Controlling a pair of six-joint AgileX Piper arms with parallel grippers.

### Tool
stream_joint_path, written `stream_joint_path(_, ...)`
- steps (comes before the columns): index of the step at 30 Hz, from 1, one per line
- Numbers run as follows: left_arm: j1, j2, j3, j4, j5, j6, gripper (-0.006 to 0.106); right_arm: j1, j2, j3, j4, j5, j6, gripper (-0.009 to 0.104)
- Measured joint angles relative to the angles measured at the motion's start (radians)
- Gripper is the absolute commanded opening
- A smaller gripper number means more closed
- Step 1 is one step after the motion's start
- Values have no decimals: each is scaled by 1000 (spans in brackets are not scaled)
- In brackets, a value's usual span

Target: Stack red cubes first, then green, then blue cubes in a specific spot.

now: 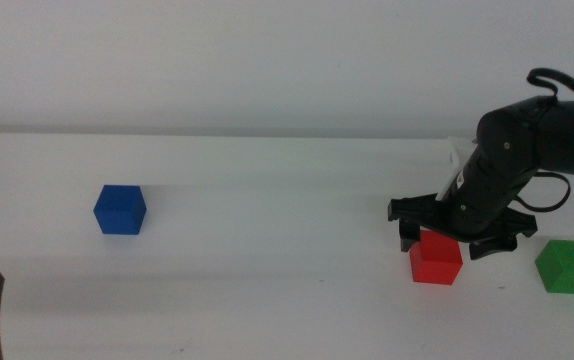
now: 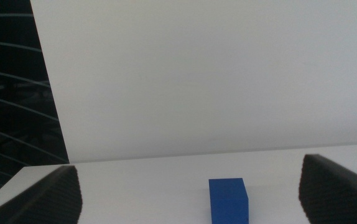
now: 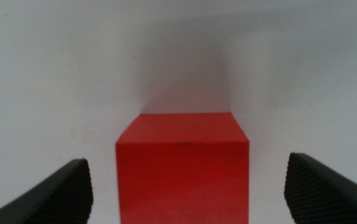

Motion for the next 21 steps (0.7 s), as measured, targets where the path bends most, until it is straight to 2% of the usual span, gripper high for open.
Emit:
stream_joint_path(6, 0, 0, 0, 0, 0, 0, 94, 0, 36, 0, -2, -22, 2, 81)
stream_joint_path(10, 0, 0, 0, 0, 0, 0, 94, 0, 51, 0, -4, -27, 4, 73)
stream_joint_path(12, 0, 0, 0, 0, 0, 0, 94, 0, 56, 0, -4, -28, 8, 64)
stream_joint_path(17, 0, 0, 0, 0, 0, 0, 94, 9, 60, -8, -6, -18, 34, 22)
stream_joint_path(18, 0, 0, 0, 0, 0, 0, 94, 16, 62, -18, -9, -6, 45, 18)
stream_joint_path(21, 0, 0, 0, 0, 0, 0, 94, 58, 62, -87, -21, 61, 96, 18)
